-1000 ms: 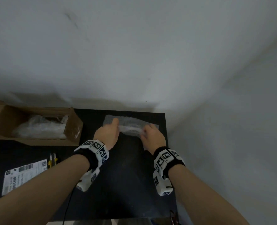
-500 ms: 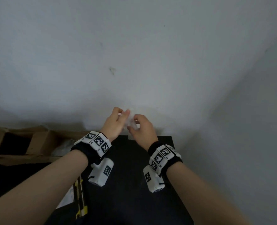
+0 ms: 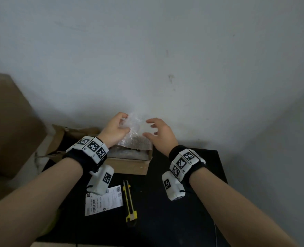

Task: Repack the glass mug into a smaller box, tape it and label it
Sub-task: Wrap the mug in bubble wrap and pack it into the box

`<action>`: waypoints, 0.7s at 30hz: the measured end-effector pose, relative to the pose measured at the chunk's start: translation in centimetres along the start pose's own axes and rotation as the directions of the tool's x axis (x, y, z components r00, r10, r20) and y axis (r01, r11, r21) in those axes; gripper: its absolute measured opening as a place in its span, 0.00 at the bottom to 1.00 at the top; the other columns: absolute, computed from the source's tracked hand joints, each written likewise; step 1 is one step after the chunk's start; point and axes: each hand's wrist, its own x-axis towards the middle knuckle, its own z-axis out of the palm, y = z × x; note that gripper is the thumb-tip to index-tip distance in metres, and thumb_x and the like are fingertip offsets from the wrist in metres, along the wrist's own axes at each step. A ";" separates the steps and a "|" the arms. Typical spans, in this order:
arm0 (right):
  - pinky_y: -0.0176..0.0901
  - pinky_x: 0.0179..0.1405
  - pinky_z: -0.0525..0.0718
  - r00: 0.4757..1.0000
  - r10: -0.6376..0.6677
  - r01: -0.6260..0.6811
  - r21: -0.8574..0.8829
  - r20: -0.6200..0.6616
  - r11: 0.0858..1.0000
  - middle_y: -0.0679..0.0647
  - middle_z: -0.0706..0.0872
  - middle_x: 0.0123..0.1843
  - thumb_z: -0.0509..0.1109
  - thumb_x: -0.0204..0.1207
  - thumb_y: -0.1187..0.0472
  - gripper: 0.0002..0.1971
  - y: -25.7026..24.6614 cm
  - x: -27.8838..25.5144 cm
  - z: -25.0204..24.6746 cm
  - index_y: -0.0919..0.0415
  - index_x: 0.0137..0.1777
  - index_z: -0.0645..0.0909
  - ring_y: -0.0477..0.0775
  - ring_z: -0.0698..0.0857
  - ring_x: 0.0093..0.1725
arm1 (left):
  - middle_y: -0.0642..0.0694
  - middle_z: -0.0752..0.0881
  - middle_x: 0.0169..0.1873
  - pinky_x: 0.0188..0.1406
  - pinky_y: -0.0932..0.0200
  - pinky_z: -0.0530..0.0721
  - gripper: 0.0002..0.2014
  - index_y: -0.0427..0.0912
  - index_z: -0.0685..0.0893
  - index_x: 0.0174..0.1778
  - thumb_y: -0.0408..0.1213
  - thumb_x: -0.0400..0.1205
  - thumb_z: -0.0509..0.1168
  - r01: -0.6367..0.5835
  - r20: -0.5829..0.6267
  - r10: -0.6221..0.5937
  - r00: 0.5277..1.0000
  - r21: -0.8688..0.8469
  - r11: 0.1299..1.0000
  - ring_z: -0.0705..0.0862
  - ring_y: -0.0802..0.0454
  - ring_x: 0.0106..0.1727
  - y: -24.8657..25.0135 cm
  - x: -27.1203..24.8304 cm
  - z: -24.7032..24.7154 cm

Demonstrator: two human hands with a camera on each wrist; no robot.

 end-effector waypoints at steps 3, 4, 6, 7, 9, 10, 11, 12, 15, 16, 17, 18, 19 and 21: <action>0.44 0.74 0.70 0.999 -0.045 0.047 -0.098 0.024 0.994 0.53 0.74 0.74 0.75 0.73 0.61 0.28 -0.2 0.6 0.2 0.57 0.73 0.72 0.51 0.72 0.73 | 0.45 0.77 0.64 0.52 0.65 0.79 0.17 0.41 0.73 0.65 0.26 0.80 0.63 -0.021 0.055 0.020 0.998 0.021 1.000 0.78 0.52 0.61 -1.0 -0.7 -1.9; 0.42 0.75 0.67 0.997 -0.048 0.055 -0.119 0.063 0.991 0.53 0.72 0.76 0.75 0.73 0.61 0.29 -0.4 0.7 0.4 0.57 0.74 0.71 0.51 0.70 0.75 | 0.48 0.77 0.61 0.45 0.73 0.79 0.17 0.40 0.73 0.66 0.26 0.81 0.62 -0.034 0.078 0.032 0.996 0.031 0.999 0.79 0.56 0.55 -1.4 -0.9 -2.4; 0.40 0.75 0.66 0.993 -0.032 0.050 -0.151 0.118 0.987 0.52 0.72 0.76 0.75 0.72 0.62 0.29 -0.8 0.8 0.8 0.57 0.73 0.73 0.51 0.70 0.76 | 0.50 0.77 0.57 0.33 0.79 0.77 0.16 0.41 0.73 0.65 0.26 0.82 0.61 -0.043 0.113 0.038 0.993 0.039 0.998 0.77 0.63 0.43 -2.0 -1.1 -3.0; 0.41 0.74 0.68 0.992 -0.018 0.039 -0.164 0.125 0.986 0.52 0.74 0.75 0.76 0.72 0.62 0.25 -0.9 0.9 1.1 0.58 0.69 0.76 0.52 0.72 0.74 | 0.49 0.78 0.58 0.33 0.78 0.77 0.16 0.42 0.73 0.64 0.26 0.82 0.61 -0.049 0.121 0.044 0.992 0.040 0.998 0.77 0.63 0.41 -2.3 -1.1 -3.3; 0.45 0.68 0.74 0.993 0.032 -0.014 -0.158 0.112 0.987 0.53 0.81 0.68 0.75 0.72 0.62 0.16 -1.1 1.1 1.4 0.60 0.59 0.81 0.54 0.79 0.67 | 0.45 0.77 0.63 0.43 0.73 0.78 0.16 0.42 0.73 0.65 0.26 0.82 0.61 -0.054 0.126 0.050 0.991 0.027 0.998 0.80 0.57 0.48 -2.8 -1.3 -3.7; 0.46 0.63 0.78 0.993 0.061 -0.046 -0.141 0.104 0.989 0.54 0.84 0.62 0.74 0.73 0.62 0.12 -1.2 1.1 1.6 0.60 0.55 0.81 0.55 0.82 0.62 | 0.45 0.76 0.66 0.53 0.69 0.78 0.18 0.43 0.72 0.67 0.26 0.82 0.61 -0.051 0.125 0.051 0.991 -0.002 0.999 0.80 0.54 0.57 -3.0 -1.3 -3.8; 0.47 0.59 0.81 0.992 0.079 -0.068 -0.121 0.094 0.990 0.54 0.86 0.55 0.73 0.74 0.62 0.09 -1.3 1.1 1.7 0.61 0.52 0.82 0.54 0.83 0.56 | 0.46 0.75 0.69 0.64 0.62 0.76 0.19 0.46 0.72 0.67 0.28 0.82 0.62 -0.054 0.123 0.059 0.991 -0.038 0.998 0.76 0.52 0.66 -3.2 -1.3 -3.9; 0.47 0.56 0.82 0.993 0.087 -0.079 -0.099 0.080 0.992 0.53 0.86 0.50 0.73 0.74 0.62 0.07 -1.3 1.2 1.8 0.62 0.50 0.82 0.54 0.84 0.52 | 0.47 0.74 0.70 0.70 0.56 0.73 0.20 0.50 0.71 0.67 0.30 0.81 0.64 -0.062 0.116 0.070 0.991 -0.075 0.995 0.72 0.51 0.71 -3.4 -1.2 -3.9; 0.46 0.54 0.83 0.994 0.097 -0.096 -0.029 0.042 0.995 0.53 0.85 0.44 0.73 0.74 0.64 0.05 -0.9 1.3 1.9 0.63 0.48 0.82 0.52 0.84 0.48 | 0.52 0.74 0.66 0.70 0.55 0.68 0.20 0.51 0.74 0.65 0.40 0.78 0.69 -0.123 0.048 0.123 0.991 -0.003 0.992 0.70 0.56 0.69 -3.8 -1.0 -3.9; 0.45 0.52 0.84 0.995 0.098 -0.097 -0.011 0.029 0.995 0.53 0.85 0.44 0.73 0.74 0.65 0.05 -0.8 1.4 2.0 0.63 0.48 0.82 0.50 0.84 0.46 | 0.53 0.73 0.64 0.70 0.56 0.66 0.19 0.51 0.75 0.64 0.43 0.77 0.70 -0.151 -0.001 0.151 0.989 0.053 0.987 0.69 0.57 0.68 -3.7 -0.8 -3.8; 0.43 0.51 0.83 0.995 0.097 -0.097 0.008 0.020 0.995 0.53 0.85 0.43 0.73 0.74 0.65 0.04 -0.7 1.5 1.9 0.63 0.48 0.82 0.48 0.83 0.45 | 0.53 0.72 0.61 0.69 0.57 0.65 0.19 0.50 0.76 0.63 0.46 0.77 0.70 -0.168 -0.060 0.175 0.983 0.106 0.980 0.69 0.57 0.67 -3.5 -0.8 -3.8; 0.41 0.50 0.82 0.995 0.094 -0.094 0.025 0.014 0.995 0.52 0.85 0.43 0.73 0.74 0.66 0.04 -0.5 1.6 1.8 0.63 0.47 0.83 0.47 0.83 0.44 | 0.53 0.71 0.59 0.68 0.58 0.65 0.19 0.49 0.77 0.61 0.48 0.76 0.70 -0.173 -0.116 0.189 0.975 0.137 0.975 0.69 0.57 0.65 -3.4 -0.7 -3.7; 0.40 0.50 0.82 0.996 0.084 -0.085 0.037 0.003 0.996 0.52 0.85 0.42 0.73 0.74 0.65 0.03 -0.5 1.8 1.8 0.62 0.47 0.83 0.47 0.83 0.44 | 0.52 0.72 0.57 0.65 0.59 0.67 0.20 0.47 0.77 0.59 0.51 0.75 0.70 -0.168 -0.154 0.191 0.970 0.149 0.974 0.71 0.57 0.62 -3.2 -0.6 -3.6; 0.41 0.51 0.83 0.997 0.070 -0.069 0.045 -0.040 0.997 0.51 0.86 0.42 0.73 0.74 0.64 0.03 -0.6 2.2 1.6 0.61 0.47 0.84 0.50 0.84 0.46 | 0.51 0.78 0.52 0.57 0.60 0.74 0.23 0.44 0.77 0.55 0.57 0.73 0.69 -0.115 -0.124 0.127 0.984 0.100 0.988 0.77 0.56 0.54 -3.0 -0.1 -3.7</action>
